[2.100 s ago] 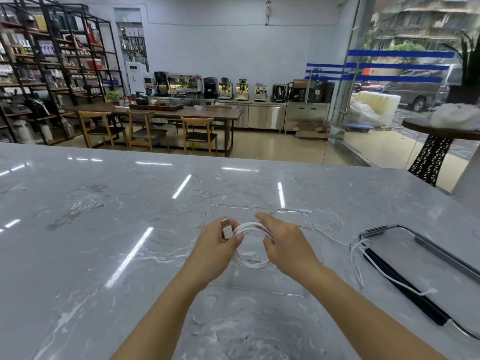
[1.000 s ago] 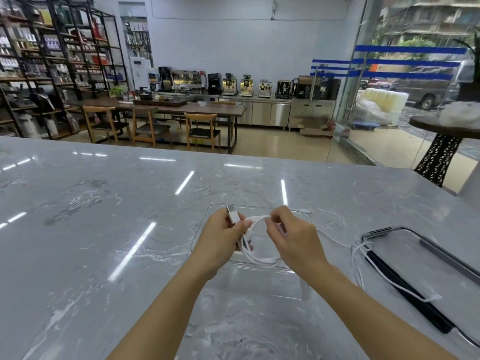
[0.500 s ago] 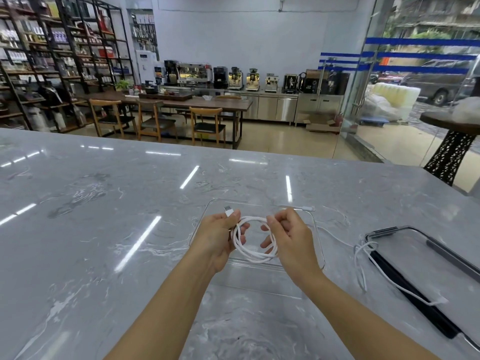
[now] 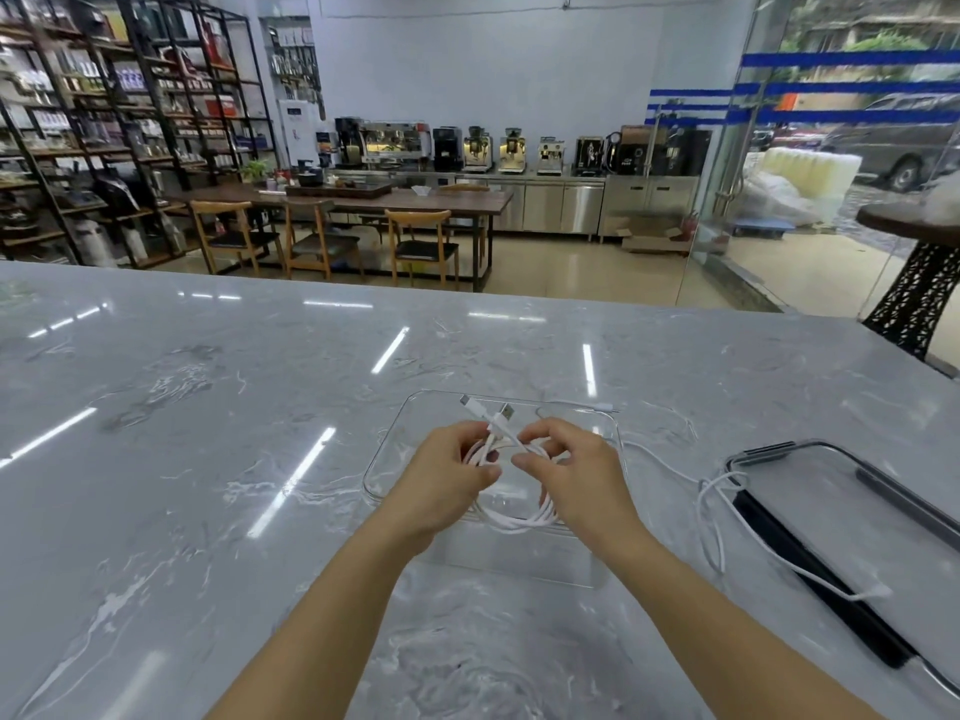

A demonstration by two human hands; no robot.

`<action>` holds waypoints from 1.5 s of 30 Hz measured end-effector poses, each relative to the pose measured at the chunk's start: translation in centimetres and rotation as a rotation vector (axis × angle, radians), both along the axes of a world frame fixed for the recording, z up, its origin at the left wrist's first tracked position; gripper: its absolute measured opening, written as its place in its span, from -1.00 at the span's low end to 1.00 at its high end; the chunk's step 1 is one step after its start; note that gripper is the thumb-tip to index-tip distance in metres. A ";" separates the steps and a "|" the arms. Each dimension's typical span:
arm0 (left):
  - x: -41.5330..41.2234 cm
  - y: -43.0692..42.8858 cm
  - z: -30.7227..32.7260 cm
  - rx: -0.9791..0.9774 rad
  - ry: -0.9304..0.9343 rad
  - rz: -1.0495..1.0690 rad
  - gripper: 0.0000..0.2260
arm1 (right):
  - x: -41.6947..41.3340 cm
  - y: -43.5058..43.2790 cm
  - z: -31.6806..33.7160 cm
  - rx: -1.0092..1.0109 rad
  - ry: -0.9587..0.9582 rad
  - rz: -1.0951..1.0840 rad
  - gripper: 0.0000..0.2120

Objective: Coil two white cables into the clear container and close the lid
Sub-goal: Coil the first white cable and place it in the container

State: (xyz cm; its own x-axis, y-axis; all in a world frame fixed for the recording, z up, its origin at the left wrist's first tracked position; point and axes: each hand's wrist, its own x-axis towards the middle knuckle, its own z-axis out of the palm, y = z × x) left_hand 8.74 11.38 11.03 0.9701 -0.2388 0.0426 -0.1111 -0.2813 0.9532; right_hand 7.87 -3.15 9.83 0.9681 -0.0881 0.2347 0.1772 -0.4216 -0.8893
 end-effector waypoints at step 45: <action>11.2 1.2 -4.0 1.378 -0.170 -0.278 -0.67 | 10.1 5.5 -2.6 -0.935 0.522 0.088 -0.74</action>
State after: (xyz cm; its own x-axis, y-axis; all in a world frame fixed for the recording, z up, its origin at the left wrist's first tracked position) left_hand 19.98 12.60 7.00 0.8920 -0.3637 -0.2685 -0.4000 -0.9117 -0.0936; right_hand 17.95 2.37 7.28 0.9622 -0.0131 -0.2719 -0.0684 -0.9785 -0.1947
